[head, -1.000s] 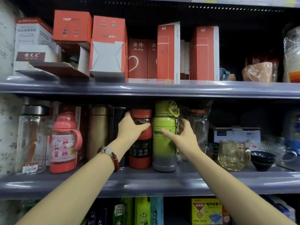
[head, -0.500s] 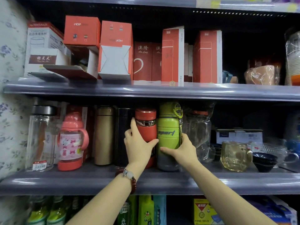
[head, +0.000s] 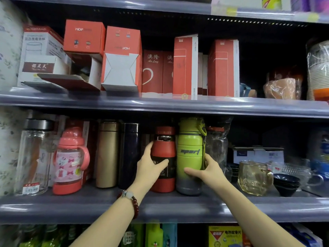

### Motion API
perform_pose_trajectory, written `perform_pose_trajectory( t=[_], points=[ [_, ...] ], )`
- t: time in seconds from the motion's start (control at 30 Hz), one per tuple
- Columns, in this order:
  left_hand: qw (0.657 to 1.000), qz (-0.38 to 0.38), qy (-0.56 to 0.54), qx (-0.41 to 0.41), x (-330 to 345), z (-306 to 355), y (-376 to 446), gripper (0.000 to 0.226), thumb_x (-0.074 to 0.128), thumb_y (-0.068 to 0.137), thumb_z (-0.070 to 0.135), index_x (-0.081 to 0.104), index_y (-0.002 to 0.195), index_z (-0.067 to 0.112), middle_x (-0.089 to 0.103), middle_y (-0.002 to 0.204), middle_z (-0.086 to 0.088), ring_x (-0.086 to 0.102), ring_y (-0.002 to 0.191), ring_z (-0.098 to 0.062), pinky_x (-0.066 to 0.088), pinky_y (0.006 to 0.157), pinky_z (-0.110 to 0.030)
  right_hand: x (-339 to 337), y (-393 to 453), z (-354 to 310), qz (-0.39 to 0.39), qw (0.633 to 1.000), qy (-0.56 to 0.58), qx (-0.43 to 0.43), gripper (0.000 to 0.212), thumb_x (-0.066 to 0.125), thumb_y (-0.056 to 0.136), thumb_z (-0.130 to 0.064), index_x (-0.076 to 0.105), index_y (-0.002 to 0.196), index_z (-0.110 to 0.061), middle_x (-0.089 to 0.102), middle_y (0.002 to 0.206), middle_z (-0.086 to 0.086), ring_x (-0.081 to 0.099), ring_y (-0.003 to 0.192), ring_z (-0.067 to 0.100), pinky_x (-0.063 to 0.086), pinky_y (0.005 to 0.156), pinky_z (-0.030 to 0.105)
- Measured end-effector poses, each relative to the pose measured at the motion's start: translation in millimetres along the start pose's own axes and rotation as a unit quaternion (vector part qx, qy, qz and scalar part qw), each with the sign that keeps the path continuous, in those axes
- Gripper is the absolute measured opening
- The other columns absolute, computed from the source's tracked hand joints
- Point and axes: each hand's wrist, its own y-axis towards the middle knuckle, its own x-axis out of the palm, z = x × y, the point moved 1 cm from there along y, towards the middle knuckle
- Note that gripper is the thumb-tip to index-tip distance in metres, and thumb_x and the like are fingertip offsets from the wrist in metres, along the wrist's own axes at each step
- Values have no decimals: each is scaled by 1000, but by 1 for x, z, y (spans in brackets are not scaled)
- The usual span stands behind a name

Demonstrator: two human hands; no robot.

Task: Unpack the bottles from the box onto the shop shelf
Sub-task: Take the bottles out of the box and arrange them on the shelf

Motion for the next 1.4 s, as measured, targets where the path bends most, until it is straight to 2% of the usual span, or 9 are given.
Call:
perform_pose_trajectory(
  t=[0.07, 0.17, 0.3, 0.4, 0.57, 0.77, 1.0, 1.23, 1.4],
  points=[
    [1000, -5, 0, -17, 3, -4, -2, 80, 77, 70, 28, 37, 139, 32, 62, 100, 12, 60, 93, -4, 47, 81, -17, 2, 1, 3, -6, 1000, 8, -2, 91, 85, 42, -52, 53, 124, -29, 69, 108, -12, 65, 103, 12, 53, 94, 40],
    [998, -20, 39, -46, 10, -8, -7, 110, 84, 50, 49, 24, 142, 38, 53, 127, -6, 54, 115, -24, 45, 99, -39, 7, -1, 3, 7, 1000, 28, 0, 89, 84, 42, -55, 53, 121, -29, 69, 109, -11, 65, 102, 11, 53, 93, 40],
    [991, -23, 103, -88, 14, -8, -10, 125, 88, 46, 41, 9, 143, 47, 46, 126, -15, 50, 117, -35, 41, 103, -46, 13, -4, -2, 62, 998, 18, -4, 83, 88, 50, -49, 50, 119, -23, 65, 112, -5, 61, 104, 15, 51, 92, 35],
    [994, -32, 59, -88, 9, -12, -8, 119, 89, 49, 30, 16, 143, 44, 56, 124, -4, 53, 114, -24, 44, 101, -38, 8, -2, -3, 64, 998, 14, 5, 76, 90, 53, -41, 50, 115, -24, 64, 108, -5, 60, 103, 16, 48, 87, 30],
    [983, -105, -40, -146, -1, -21, -2, 94, 86, 60, 10, 34, 138, 20, 60, 115, 3, 58, 109, -17, 44, 98, -31, 2, -1, 5, 44, 999, 26, 14, 72, 85, 40, -56, 54, 102, -39, 69, 105, -10, 64, 103, 16, 52, 94, 40],
    [980, -75, 112, -147, 10, -10, -11, 111, 87, 42, 50, 33, 136, 24, 45, 128, -7, 45, 123, -27, 39, 106, -36, 9, -2, -2, 29, 999, -11, 11, 84, 88, 52, -50, 50, 122, -26, 65, 115, -4, 60, 110, 18, 49, 97, 40],
    [981, -80, 58, -165, -3, -14, -8, 94, 91, 48, 24, 41, 128, 19, 59, 120, -1, 56, 112, -20, 44, 100, -34, -3, -3, 3, 14, 999, 19, 27, 68, 88, 43, -49, 56, 102, -35, 70, 104, -5, 65, 101, 17, 53, 93, 40],
    [972, -104, 87, -193, 5, -19, -3, 108, 87, 22, 53, 52, 120, 24, 63, 117, 1, 60, 109, -18, 49, 99, -37, -2, -2, -1, 35, 999, -10, 17, 64, 88, 54, -41, 55, 107, -29, 68, 106, -3, 61, 103, 19, 50, 92, 36],
    [978, -52, 108, -172, 8, -11, -10, 90, 90, 45, 40, 47, 120, 16, 57, 122, -7, 57, 111, -24, 48, 97, -36, -9, 1, 0, 52, 998, -20, 16, 58, 89, 57, -36, 53, 102, -30, 67, 100, -3, 62, 98, 19, 50, 87, 33]
  ],
)
